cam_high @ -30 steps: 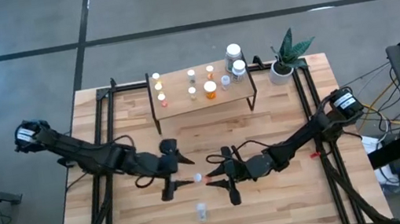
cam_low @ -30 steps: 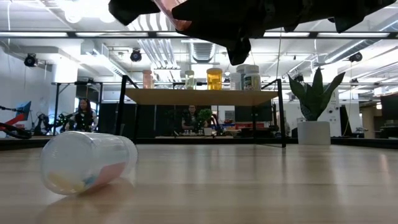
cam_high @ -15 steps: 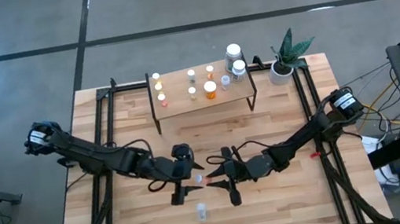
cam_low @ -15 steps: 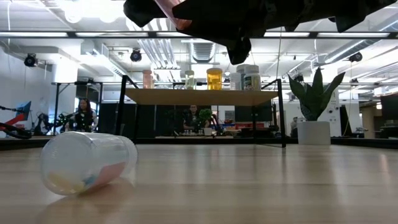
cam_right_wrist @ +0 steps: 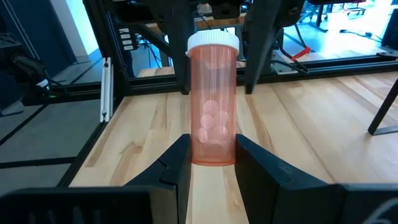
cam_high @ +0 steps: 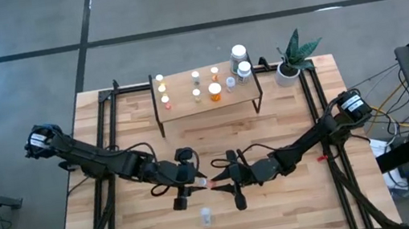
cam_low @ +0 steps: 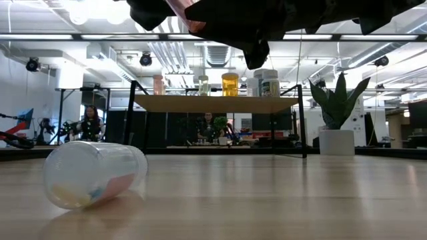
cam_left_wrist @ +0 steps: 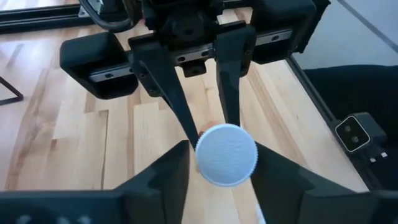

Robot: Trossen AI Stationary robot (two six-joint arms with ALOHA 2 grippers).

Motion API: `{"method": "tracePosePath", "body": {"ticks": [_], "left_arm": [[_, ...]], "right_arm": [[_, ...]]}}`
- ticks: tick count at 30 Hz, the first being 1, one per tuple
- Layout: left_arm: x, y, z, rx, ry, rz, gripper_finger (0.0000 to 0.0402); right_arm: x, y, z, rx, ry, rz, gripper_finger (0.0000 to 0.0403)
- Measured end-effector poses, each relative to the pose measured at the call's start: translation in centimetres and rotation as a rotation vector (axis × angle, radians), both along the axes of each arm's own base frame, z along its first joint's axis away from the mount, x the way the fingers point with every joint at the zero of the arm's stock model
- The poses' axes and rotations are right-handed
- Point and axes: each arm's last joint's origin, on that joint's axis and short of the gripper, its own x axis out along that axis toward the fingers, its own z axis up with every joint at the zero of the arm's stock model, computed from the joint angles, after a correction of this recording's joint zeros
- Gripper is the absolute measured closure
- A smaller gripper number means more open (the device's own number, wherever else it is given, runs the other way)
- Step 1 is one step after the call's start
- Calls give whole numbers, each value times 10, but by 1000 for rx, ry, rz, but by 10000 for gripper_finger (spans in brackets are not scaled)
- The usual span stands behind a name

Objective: Pick and place medicine bottles onto shelf by color
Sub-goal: Put the pink pill bottle on the shelf

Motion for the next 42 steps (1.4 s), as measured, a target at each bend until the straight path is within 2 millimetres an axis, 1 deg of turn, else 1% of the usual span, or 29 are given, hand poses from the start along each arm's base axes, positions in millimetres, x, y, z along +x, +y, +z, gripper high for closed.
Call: {"method": "tracePosePath", "body": {"ticks": [4,8,25,28,35,40,42], "left_arm": [[0,0,0,-1,0,-1,285],[0,0,1,-1,-2,-1,300],[0,0,1,13,-7,-8,304],[0,0,1,14,-8,-8,304],[-1,1,4,14,-17,-4,304],[-11,5,15,23,0,1,304],[-17,8,23,50,16,33,304]], "right_arm": [[0,0,0,0,0,-1,307],[0,0,0,1,-1,0,307],[0,0,0,8,-1,-1,307],[0,0,0,9,0,-1,297],[0,0,0,25,3,-1,258],[-1,0,2,23,12,-1,231],[-4,-1,5,19,36,-4,223]]}}
